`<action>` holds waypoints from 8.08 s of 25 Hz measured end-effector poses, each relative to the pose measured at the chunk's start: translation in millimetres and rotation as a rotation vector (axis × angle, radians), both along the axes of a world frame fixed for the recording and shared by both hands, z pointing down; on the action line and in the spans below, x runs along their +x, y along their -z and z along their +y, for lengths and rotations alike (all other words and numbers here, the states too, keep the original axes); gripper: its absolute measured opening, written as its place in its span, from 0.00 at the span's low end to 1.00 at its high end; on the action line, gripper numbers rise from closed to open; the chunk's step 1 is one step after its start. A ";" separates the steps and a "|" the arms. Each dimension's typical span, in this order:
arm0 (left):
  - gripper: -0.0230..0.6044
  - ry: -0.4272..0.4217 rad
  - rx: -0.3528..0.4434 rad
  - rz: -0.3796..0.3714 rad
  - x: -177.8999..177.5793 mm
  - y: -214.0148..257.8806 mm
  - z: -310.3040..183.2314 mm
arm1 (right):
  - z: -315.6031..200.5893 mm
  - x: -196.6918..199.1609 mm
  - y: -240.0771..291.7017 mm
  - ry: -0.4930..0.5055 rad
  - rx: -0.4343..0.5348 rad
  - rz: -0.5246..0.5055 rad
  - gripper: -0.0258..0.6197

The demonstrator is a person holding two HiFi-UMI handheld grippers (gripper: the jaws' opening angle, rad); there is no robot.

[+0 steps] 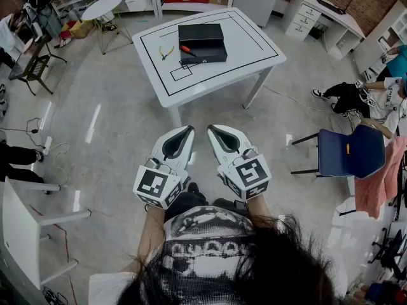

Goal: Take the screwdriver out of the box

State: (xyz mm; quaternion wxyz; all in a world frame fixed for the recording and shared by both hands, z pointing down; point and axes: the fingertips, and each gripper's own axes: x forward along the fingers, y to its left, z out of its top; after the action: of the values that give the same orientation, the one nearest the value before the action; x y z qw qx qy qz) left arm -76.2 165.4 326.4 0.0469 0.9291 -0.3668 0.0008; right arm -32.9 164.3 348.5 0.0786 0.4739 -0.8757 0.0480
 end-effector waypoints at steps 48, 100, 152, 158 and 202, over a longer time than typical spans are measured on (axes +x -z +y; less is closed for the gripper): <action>0.04 0.080 -0.082 0.028 21.8 -30.9 -194.0 | -185.9 42.3 -27.6 0.062 -0.073 -0.042 0.04; 0.04 0.185 -0.097 -0.087 50.5 -42.7 -384.6 | -424.6 73.1 -67.4 0.207 -0.160 0.014 0.04; 0.04 0.211 -0.182 -0.060 -38.2 -70.5 -465.5 | -593.4 4.3 -305.6 0.360 -0.610 0.634 0.18; 0.04 0.214 -0.190 -0.063 -36.5 -73.1 -461.8 | -584.1 5.0 -278.9 0.380 -0.549 0.580 0.18; 0.04 0.255 -0.228 -0.122 107.5 -77.8 -327.0 | -353.7 139.4 -73.5 0.286 -0.217 -0.008 0.18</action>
State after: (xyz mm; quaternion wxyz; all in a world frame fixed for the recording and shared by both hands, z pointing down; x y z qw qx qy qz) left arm 31.3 -161.6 404.1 0.1292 0.8619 -0.4815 0.0926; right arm 106.5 -189.4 422.0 0.1319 0.3333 -0.9241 0.1323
